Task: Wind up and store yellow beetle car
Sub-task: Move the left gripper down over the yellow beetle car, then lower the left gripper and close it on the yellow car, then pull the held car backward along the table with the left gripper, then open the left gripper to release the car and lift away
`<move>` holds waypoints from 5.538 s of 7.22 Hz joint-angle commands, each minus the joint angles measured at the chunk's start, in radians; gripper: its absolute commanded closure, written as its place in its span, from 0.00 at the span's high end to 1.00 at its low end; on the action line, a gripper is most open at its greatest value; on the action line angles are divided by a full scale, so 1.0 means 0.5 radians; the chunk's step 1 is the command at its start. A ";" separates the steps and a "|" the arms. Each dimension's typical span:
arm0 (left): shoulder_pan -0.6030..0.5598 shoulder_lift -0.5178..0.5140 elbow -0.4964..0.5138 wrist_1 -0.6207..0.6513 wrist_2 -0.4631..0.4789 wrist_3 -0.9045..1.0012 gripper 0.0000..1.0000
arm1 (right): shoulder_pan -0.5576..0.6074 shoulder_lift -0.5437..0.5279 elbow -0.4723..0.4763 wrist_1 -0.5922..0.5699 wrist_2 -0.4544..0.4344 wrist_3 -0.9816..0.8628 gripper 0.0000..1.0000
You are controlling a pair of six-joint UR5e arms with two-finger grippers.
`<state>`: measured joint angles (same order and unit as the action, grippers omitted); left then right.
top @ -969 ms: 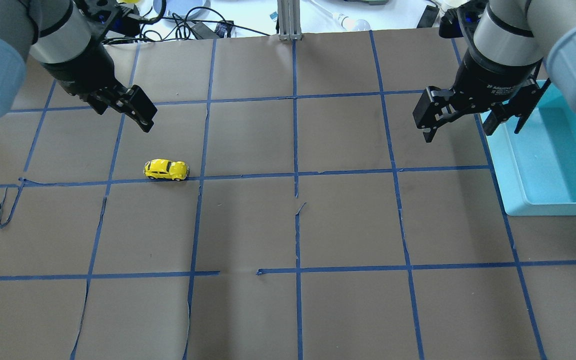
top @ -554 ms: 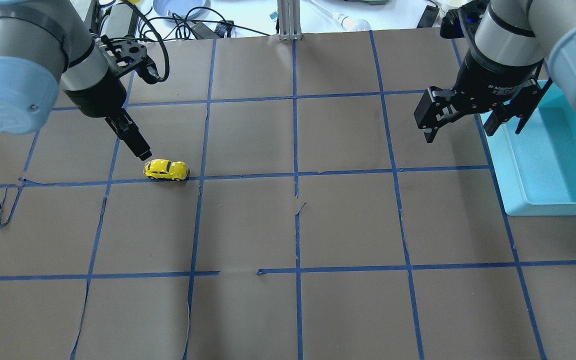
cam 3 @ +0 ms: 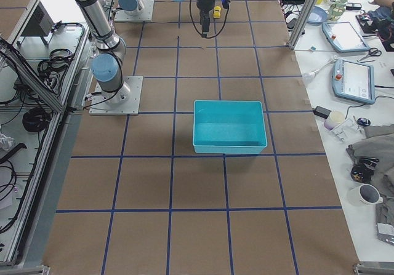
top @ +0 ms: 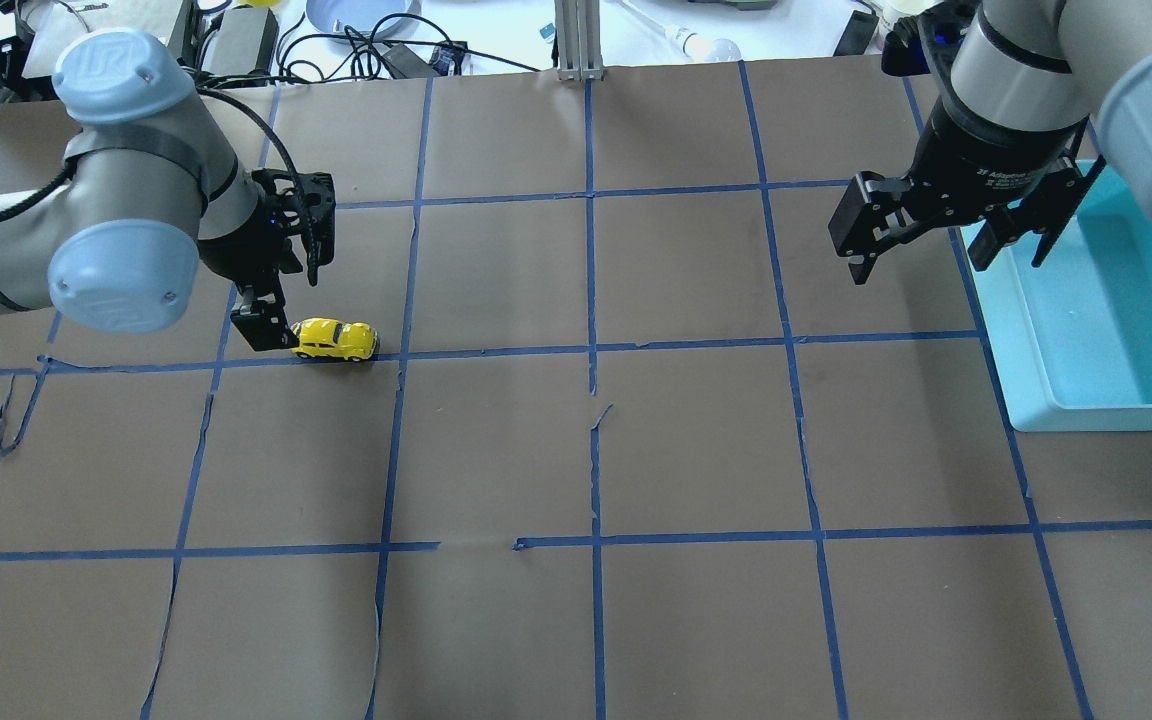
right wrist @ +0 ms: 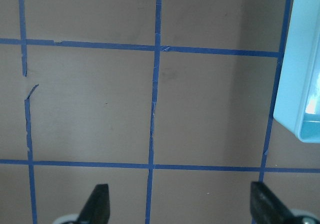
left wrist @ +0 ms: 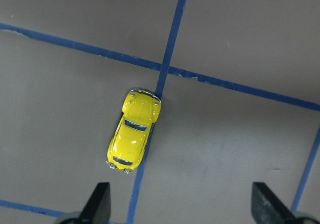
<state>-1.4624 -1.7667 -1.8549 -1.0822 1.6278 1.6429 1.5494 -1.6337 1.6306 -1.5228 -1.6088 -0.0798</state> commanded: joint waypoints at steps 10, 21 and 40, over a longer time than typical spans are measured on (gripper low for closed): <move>0.105 -0.431 -0.024 0.434 -0.102 0.218 0.94 | 0.000 0.000 0.000 -0.001 -0.001 0.000 1.00; 0.148 -0.476 -0.015 0.449 -0.093 0.301 0.23 | 0.000 0.000 0.000 -0.007 -0.001 -0.003 1.00; 0.498 -0.406 -0.015 0.456 -0.123 0.506 0.86 | 0.000 0.000 0.003 0.011 -0.001 0.003 1.00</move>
<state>-1.2010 -1.9763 -1.8643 -0.8525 1.5738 1.8998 1.5493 -1.6337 1.6318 -1.5156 -1.6092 -0.0786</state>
